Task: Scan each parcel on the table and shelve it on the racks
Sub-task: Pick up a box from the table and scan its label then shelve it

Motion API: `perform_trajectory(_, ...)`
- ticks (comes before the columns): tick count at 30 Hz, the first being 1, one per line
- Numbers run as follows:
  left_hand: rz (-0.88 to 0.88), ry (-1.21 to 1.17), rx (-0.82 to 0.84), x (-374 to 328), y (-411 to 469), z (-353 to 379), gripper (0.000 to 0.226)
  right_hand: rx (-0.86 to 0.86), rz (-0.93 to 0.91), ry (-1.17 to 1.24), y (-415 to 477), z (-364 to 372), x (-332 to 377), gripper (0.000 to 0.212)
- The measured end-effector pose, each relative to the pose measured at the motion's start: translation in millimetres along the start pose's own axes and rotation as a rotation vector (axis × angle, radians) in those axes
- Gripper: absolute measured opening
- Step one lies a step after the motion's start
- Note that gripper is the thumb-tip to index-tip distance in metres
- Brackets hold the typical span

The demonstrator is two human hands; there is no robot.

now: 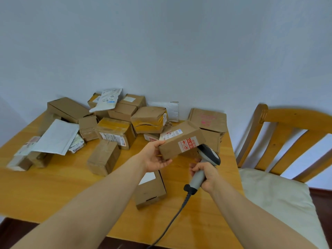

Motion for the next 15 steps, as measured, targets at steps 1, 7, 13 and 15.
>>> perform_trajectory(1,0.000,0.015,-0.005,1.7,-0.4,-3.3,0.030,-0.001,0.003,-0.003,0.0,-2.3,0.1,0.030)
perform_trajectory(7,0.006,0.098,-0.037,9.1,-2.7,-30.0,0.038,0.004,0.015,-0.017,-1.9,-10.1,1.0,0.024)
perform_trajectory(13,0.117,0.127,-0.133,-15.6,-13.7,-67.2,0.040,0.087,-0.028,-0.001,-9.1,-3.5,9.9,0.015)
perform_trajectory(15,0.195,0.148,-0.169,-35.6,-19.8,-78.7,0.040,0.121,-0.044,-0.011,-13.3,6.2,12.8,0.012)
Point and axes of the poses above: each hand's wrist, its own y-axis towards the middle knuckle, its own z-axis out of the palm, x = y × z, the point moved 9 cm from there along y, towards the middle knuckle, and after that the axes turned 13 degrees about -x, right-handed, at the moved point
